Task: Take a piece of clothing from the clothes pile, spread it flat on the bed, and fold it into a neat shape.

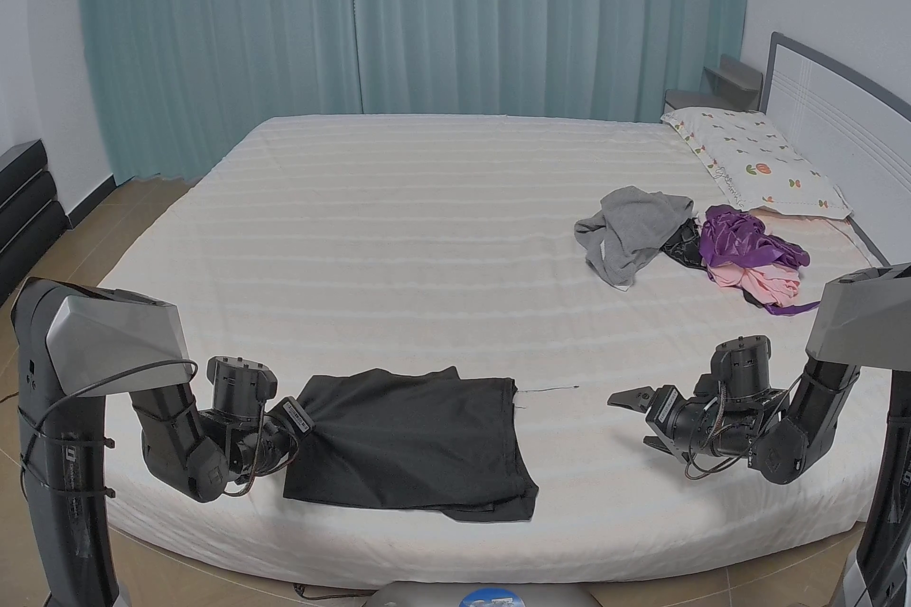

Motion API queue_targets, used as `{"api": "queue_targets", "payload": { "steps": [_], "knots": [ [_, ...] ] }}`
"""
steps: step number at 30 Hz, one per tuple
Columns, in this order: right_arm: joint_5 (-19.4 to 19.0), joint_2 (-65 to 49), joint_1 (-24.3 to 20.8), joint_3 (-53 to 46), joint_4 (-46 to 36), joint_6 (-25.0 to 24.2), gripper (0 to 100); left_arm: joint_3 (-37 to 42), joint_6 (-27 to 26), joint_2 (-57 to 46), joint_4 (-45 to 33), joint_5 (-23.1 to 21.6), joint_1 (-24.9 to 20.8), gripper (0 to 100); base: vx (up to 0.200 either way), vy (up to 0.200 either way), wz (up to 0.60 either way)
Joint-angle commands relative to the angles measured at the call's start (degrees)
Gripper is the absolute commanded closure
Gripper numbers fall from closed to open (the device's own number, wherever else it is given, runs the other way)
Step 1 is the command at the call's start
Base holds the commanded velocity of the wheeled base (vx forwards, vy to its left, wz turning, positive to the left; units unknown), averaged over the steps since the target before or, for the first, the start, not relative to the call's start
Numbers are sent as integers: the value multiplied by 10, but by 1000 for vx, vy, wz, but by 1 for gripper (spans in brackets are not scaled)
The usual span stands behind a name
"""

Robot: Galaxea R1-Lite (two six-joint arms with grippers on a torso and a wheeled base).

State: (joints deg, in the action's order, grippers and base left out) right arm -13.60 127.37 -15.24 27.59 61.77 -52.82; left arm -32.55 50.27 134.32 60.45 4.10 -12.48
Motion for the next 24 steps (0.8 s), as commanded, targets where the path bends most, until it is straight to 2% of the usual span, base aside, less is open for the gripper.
{"api": "queue_targets", "payload": {
  "steps": [1, 18, 24],
  "knots": [
    [0, 1, -1, 0, 0, 0, 0, 2, 4, -1, 0, 1, 4, 100, 0, 200, 0],
    [1, -3, -19, 4, 1, -1, 0, 7, 14, -5, -1, 1, 4, 100, 0, 200, 0],
    [2, -4, -26, 6, 1, -2, 0, 9, 14, -7, -1, 2, 2, 100, 0, 0, 0]
  ]
}}
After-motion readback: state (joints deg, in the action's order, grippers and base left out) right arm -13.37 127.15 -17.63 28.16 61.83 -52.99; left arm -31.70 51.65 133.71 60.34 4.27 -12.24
